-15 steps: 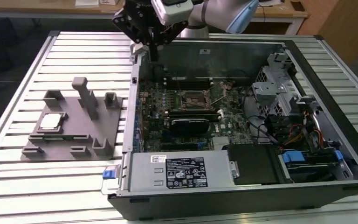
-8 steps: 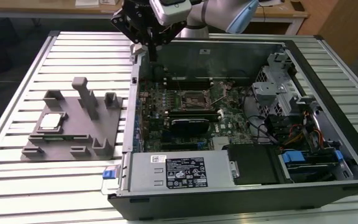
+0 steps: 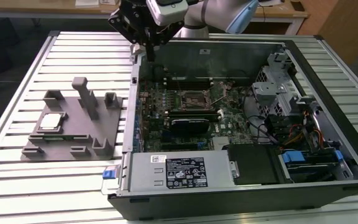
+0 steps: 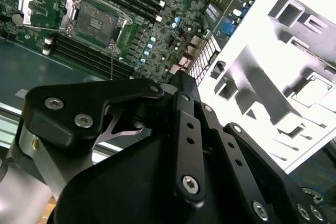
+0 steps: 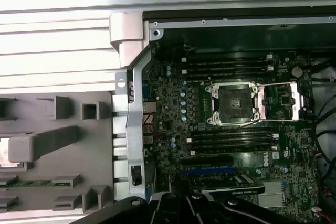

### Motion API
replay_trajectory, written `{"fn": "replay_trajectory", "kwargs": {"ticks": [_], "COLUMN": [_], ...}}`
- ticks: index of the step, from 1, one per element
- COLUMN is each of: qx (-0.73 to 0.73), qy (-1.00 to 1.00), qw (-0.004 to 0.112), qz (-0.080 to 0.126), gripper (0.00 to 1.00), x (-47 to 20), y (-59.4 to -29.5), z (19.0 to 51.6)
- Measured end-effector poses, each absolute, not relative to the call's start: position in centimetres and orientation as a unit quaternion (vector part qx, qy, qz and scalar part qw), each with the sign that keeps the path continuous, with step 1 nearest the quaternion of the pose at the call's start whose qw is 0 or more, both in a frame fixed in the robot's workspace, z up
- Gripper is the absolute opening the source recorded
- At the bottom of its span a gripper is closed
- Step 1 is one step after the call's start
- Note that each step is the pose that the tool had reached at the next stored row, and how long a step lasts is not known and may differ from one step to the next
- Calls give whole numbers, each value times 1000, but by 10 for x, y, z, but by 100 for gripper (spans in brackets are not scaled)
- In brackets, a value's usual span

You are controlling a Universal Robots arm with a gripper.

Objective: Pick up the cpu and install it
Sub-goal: 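Reach for the cpu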

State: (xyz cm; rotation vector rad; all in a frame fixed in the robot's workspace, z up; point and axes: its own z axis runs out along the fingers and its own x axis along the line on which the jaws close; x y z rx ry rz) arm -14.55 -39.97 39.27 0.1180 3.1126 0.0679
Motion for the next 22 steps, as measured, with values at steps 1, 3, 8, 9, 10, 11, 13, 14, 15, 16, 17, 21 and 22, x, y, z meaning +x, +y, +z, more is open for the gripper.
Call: {"fn": "replay_trajectory", "kwargs": {"ticks": [1,3,8,9,10,11,13,14,15,16,17,21,22], "qx": [38,38,38,38,38,38,38,38,38,38,38,38,38], "qy": [999,999,999,999,999,999,999,999,999,999,999,999,999], "qw": [13,13,13,13,13,13,13,13,13,13,13,13,13], "qz": [22,22,22,22,22,22,22,22,22,22,22,22,22], "gripper": [11,11,11,11,11,11,11,11,11,11,11,11,11], "x": [-146,-149,-155,-157,-158,-160,-164,-166,-169,-171,-173,-180,-182], "y": [-400,-400,-400,-400,-400,-400,-400,-400,-400,-400,-400,-400,-400], "z": [393,393,392,392,392,392,392,392,392,392,392,392,392]}}
